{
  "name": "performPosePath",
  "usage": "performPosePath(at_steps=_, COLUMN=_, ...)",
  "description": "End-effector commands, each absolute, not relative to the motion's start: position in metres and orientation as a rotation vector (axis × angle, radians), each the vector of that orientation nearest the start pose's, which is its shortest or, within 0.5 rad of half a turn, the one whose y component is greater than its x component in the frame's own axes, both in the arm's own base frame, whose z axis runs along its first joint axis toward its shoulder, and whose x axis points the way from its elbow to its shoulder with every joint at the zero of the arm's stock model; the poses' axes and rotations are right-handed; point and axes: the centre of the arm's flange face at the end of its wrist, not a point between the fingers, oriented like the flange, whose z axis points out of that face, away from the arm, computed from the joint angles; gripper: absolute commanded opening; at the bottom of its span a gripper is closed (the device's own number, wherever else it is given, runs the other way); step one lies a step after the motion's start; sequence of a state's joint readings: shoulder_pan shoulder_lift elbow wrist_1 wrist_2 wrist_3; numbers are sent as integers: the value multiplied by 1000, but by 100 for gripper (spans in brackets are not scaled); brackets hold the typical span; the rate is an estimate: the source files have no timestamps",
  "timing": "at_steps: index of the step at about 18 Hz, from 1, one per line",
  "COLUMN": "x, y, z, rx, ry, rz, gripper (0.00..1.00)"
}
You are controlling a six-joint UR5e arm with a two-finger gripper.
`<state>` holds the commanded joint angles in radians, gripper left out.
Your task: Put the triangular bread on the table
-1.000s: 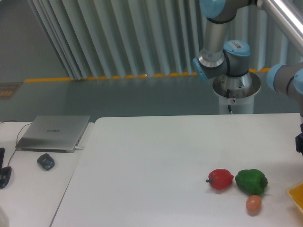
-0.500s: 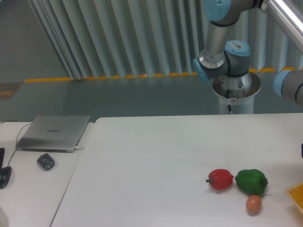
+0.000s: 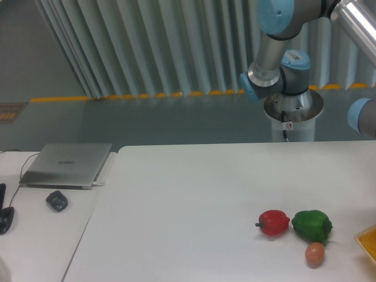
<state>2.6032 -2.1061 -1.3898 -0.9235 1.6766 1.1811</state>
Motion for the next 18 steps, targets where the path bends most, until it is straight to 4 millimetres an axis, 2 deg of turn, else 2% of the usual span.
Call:
performPosePath(at_steps=6, x=-550, y=472, z=312, rx=-3072, ry=206, rz=456, gripper=100)
performPosePath(at_steps=11, x=-558, y=476, z=291, rx=-3085, ry=209, rz=424, gripper=100)
performPosePath(at_steps=18, x=-572, y=473, z=281, rx=-3090, ry=189, rz=421, gripper=100)
